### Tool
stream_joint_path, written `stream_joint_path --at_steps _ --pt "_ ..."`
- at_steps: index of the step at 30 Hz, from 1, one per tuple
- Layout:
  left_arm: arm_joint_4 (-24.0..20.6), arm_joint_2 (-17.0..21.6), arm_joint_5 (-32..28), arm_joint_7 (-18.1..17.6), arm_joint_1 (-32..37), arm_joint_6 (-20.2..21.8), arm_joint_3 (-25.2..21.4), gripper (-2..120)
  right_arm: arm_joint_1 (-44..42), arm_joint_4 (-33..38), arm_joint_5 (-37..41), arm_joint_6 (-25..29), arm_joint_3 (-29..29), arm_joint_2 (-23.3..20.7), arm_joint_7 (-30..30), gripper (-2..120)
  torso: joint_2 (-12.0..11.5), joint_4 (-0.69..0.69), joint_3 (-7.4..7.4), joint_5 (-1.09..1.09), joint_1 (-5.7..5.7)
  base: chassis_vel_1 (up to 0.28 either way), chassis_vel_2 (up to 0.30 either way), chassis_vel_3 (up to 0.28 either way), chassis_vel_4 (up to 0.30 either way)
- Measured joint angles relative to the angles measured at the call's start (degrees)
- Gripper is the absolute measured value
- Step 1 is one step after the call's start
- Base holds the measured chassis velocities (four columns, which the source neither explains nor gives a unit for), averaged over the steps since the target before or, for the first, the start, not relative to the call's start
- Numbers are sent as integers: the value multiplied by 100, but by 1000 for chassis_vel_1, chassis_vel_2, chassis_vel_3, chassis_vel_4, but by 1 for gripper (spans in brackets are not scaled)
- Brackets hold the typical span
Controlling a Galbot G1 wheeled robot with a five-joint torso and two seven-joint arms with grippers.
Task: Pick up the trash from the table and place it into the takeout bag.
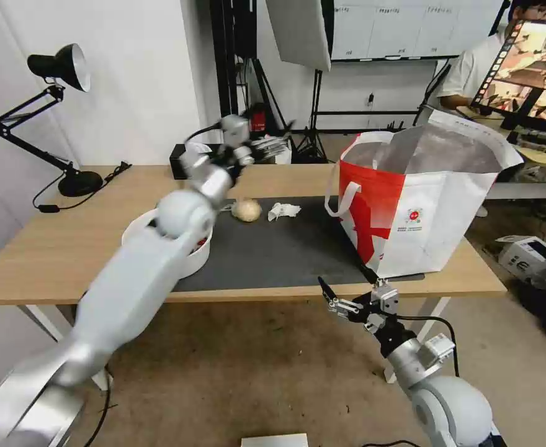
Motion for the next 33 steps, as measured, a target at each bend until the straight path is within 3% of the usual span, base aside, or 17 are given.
stream_joint_path --at_steps 9,15,20,27,33 --pt "-890 655 25 -62 1335 -142 -1066 100 59 -48 -1 21 19 11 2 100 1 2 -1 0 0 0 0 0 0" --pt "-1691 1017 27 -246 2716 -331 -1974 100 96 -131 -4 98 34 -8 2 100 1 0 -1 1 0 0 0 0 0" --pt "-2163 825 204 -276 3829 -483 -2736 100 76 -175 80 295 78 -49 4 100 1 -1 -1 2 -1 0 0 0 0" --pt "-2425 393 496 -284 4874 -781 -3516 100 -12 -272 214 788 73 -28 139 100 1 -1 0 3 0 0 0 0 0" --pt "-2578 94 683 -290 5640 -1087 -3844 100 -151 -375 230 1288 10 147 352 100 0 0 0 2 0 0 0 0 0"
